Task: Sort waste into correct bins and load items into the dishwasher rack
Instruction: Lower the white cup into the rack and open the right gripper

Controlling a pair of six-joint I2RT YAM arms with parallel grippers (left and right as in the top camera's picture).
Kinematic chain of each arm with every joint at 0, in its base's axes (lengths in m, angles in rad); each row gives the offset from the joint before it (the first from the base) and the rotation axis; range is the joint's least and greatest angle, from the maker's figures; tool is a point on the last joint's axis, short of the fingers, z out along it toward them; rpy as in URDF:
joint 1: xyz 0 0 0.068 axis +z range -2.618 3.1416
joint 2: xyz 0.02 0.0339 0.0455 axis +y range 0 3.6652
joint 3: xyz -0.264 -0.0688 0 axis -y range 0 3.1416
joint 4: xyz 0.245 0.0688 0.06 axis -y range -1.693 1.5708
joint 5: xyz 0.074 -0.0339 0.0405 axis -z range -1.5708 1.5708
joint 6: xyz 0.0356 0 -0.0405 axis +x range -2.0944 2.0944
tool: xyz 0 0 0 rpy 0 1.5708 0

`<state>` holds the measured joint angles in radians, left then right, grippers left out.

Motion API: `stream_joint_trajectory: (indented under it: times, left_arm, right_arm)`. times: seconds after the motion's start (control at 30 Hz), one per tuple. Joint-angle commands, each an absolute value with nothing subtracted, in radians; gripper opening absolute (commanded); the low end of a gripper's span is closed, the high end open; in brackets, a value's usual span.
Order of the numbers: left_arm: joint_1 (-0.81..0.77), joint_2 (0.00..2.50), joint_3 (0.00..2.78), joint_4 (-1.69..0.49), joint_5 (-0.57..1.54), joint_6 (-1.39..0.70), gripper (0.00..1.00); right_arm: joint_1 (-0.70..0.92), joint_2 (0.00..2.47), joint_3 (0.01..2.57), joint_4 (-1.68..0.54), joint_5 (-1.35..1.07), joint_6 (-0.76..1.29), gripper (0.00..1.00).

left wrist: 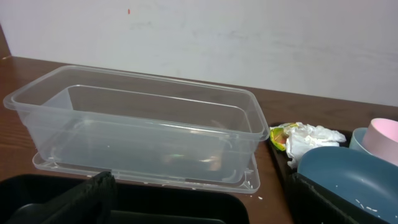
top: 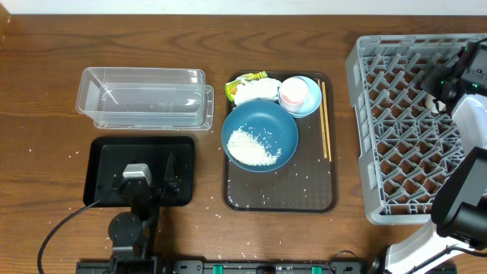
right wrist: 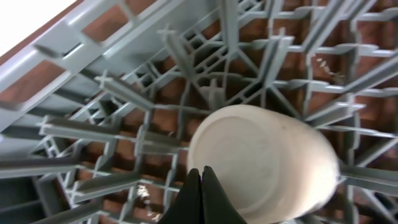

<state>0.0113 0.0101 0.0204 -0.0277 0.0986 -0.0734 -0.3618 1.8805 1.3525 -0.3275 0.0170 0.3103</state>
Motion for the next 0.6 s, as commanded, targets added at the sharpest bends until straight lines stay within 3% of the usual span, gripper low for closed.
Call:
stream_joint_trajectory:
  times: [0.0, 0.57]
  left_arm:
    - [0.016, 0.004, 0.004, -0.063, 0.116, -0.06, 0.89]
    - [0.016, 0.004, 0.004, -0.063, 0.116, -0.06, 0.89]
  right_arm:
    - [-0.364, 1.866, 1.365, -0.341, 0.08, 0.321, 0.01]
    - [-0.373, 1.765, 1.431, -0.553, 0.279, 0.322, 0.01]
